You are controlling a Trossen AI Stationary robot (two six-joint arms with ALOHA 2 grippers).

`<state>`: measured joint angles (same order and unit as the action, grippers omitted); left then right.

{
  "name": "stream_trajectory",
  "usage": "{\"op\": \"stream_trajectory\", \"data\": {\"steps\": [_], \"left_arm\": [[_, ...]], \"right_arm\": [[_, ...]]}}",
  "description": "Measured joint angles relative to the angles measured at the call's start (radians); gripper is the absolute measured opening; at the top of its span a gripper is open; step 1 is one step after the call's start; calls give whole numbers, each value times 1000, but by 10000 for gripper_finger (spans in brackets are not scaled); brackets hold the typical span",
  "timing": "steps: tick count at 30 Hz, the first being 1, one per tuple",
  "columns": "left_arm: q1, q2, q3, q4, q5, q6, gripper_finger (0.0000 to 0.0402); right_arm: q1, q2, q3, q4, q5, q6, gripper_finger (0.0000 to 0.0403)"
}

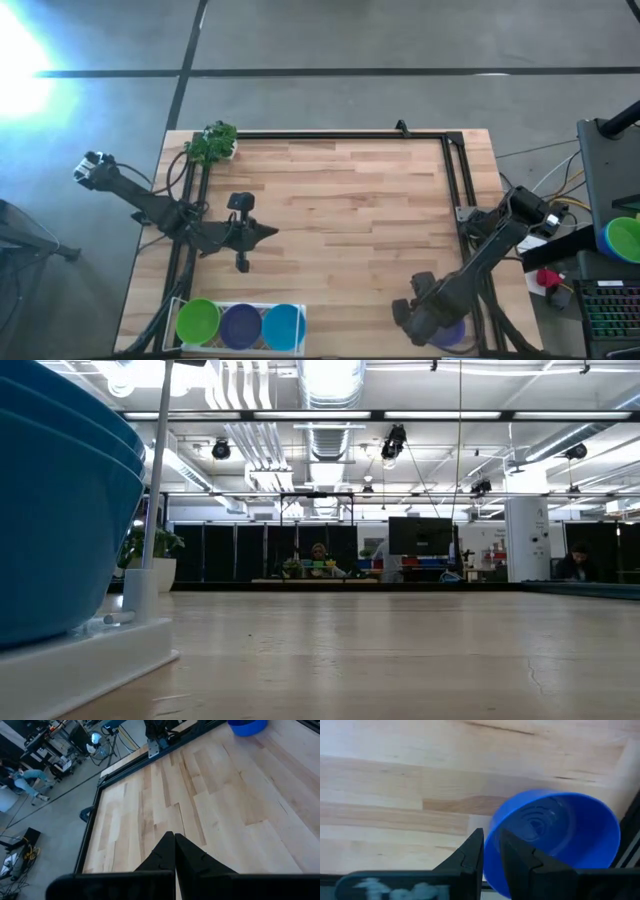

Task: Pick & Place Mini bowls
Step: Stack the purple bowl on the purple bowl on the shelf

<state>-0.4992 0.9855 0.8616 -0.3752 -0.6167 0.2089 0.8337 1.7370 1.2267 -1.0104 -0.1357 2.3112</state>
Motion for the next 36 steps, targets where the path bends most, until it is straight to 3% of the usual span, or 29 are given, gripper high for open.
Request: {"op": "stream_trajectory", "data": {"steps": [29, 36], "left_arm": [[0, -1, 1, 27, -1, -54, 0], [0, -1, 1, 27, -1, -54, 0]], "right_arm": [[33, 20, 1, -16, -30, 0, 59], [33, 19, 3, -3, 5, -5, 59]]}}
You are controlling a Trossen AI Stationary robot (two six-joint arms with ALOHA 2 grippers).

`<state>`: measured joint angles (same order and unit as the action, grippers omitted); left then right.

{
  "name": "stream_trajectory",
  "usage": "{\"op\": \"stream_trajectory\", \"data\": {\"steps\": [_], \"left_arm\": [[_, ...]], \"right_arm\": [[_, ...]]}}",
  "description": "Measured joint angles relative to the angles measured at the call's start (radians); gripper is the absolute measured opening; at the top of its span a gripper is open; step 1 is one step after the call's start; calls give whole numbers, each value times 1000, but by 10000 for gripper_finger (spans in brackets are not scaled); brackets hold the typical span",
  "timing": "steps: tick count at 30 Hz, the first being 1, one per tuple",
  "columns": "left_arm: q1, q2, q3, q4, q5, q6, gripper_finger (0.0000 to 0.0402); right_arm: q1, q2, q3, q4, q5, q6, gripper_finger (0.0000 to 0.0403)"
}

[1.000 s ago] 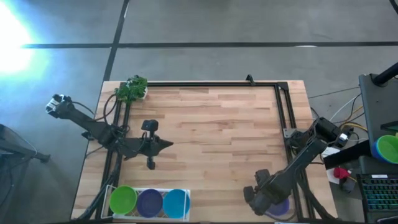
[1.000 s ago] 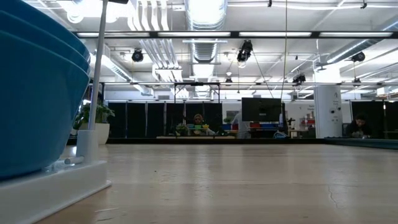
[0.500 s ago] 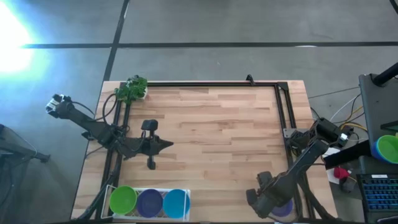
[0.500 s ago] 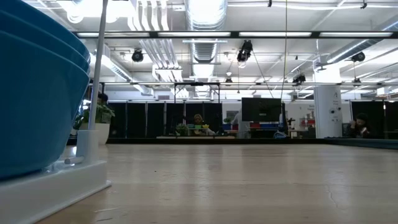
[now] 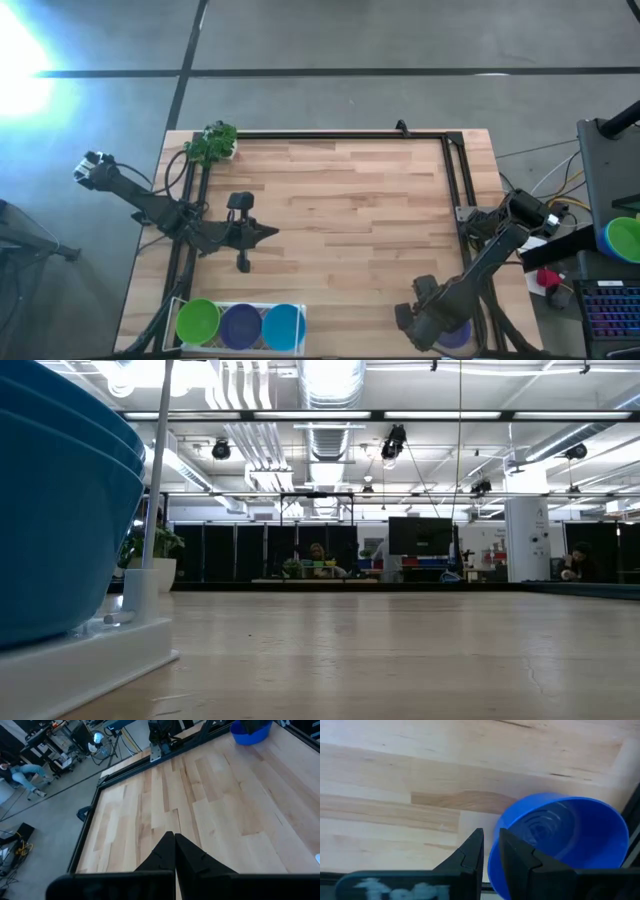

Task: Pick & Place Mini bowls
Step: Stack the purple bowl on the purple bowl on the shelf

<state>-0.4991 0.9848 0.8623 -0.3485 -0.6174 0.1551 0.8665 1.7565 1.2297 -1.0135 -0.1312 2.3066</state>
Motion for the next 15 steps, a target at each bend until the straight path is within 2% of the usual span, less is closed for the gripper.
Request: {"op": "stream_trajectory", "data": {"steps": [8, 15], "left_arm": [[0, 0, 0, 0, 0, 1, 0], [0, 0, 0, 0, 0, 1, 0]], "right_arm": [[24, 6, 0, 5, 1, -93, 59], [27, 6, -3, -19, -4, -100, 59]]}}
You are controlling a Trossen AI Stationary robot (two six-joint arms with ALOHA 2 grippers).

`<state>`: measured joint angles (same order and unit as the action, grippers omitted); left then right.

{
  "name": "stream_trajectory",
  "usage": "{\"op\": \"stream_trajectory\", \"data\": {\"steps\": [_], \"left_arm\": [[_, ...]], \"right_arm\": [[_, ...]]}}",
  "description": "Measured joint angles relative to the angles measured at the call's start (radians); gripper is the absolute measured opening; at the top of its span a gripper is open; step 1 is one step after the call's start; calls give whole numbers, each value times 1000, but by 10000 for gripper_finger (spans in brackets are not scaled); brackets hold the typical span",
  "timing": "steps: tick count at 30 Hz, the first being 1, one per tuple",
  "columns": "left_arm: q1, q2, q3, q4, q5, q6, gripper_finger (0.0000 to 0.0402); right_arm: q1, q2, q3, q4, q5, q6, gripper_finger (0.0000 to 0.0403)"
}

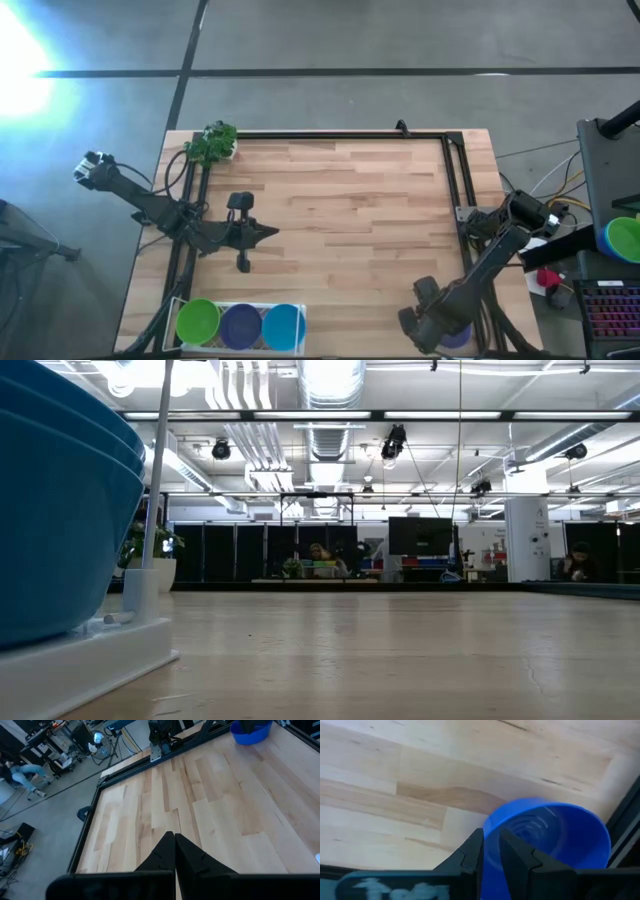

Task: Pick & Place Mini bowls
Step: Stack the purple bowl on the purple bowl on the shelf

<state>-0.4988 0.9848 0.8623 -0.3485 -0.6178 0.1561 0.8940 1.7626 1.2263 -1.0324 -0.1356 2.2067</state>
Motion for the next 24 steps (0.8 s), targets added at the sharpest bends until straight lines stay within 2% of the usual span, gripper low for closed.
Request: {"op": "stream_trajectory", "data": {"steps": [13, 24], "left_arm": [[0, 0, 0, 0, 0, -9, 0], [0, 0, 0, 0, 0, -10, 0]], "right_arm": [[3, 6, -4, 18, 33, -4, 59], [32, 6, -4, 19, -35, -6, 59]]}}
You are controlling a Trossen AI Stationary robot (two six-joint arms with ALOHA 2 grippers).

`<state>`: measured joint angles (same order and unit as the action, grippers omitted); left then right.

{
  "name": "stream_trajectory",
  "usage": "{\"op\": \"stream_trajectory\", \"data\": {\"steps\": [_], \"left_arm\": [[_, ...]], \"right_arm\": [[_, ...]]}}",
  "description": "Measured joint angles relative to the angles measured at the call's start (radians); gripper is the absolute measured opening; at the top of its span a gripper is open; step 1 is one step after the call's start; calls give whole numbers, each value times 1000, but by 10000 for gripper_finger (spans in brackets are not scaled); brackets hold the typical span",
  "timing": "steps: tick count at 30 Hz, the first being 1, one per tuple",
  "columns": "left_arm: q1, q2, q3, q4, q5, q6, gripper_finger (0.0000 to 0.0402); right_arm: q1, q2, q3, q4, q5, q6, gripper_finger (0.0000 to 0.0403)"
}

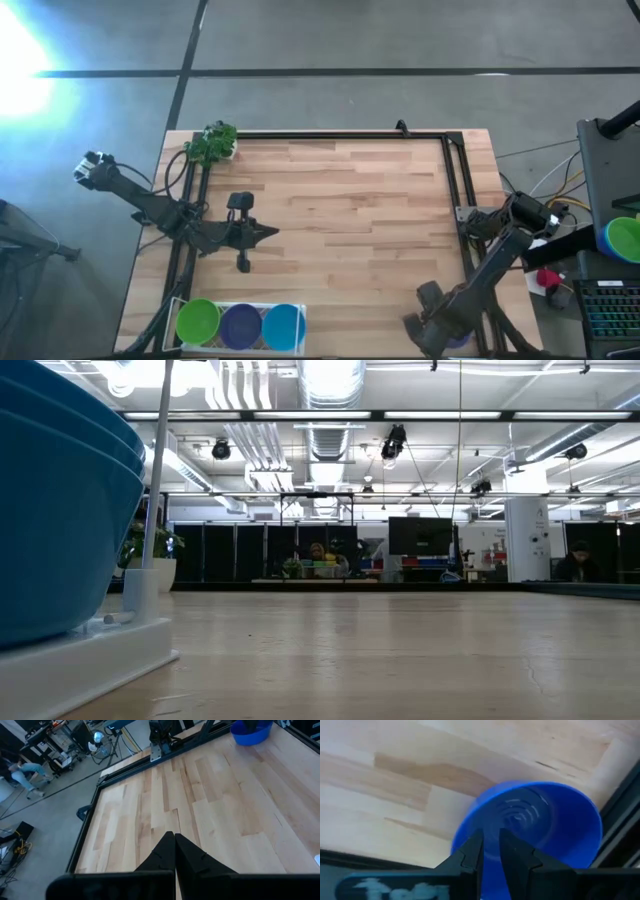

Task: Pick & Place Mini bowls
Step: Stack the purple bowl on the purple bowl on the shelf

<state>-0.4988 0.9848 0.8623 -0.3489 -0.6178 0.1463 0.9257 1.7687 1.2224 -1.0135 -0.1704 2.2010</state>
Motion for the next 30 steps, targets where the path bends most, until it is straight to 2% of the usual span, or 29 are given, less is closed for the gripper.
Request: {"op": "stream_trajectory", "data": {"steps": [7, 15, 26, 30], "left_arm": [[0, 0, 0, 0, 0, 0, 0], [0, 0, 0, 0, 0, 0, 0], [0, 0, 0, 0, 0, -10, 0], [0, 0, 0, 0, 0, -12, 0]], "right_arm": [[15, 0, 0, -5, -6, -84, 59], [20, 2, -8, -2, 152, -114, 59], [21, 3, -65, 4, 150, -147, 59], [21, 3, -91, 4, 205, -138, 59]]}}
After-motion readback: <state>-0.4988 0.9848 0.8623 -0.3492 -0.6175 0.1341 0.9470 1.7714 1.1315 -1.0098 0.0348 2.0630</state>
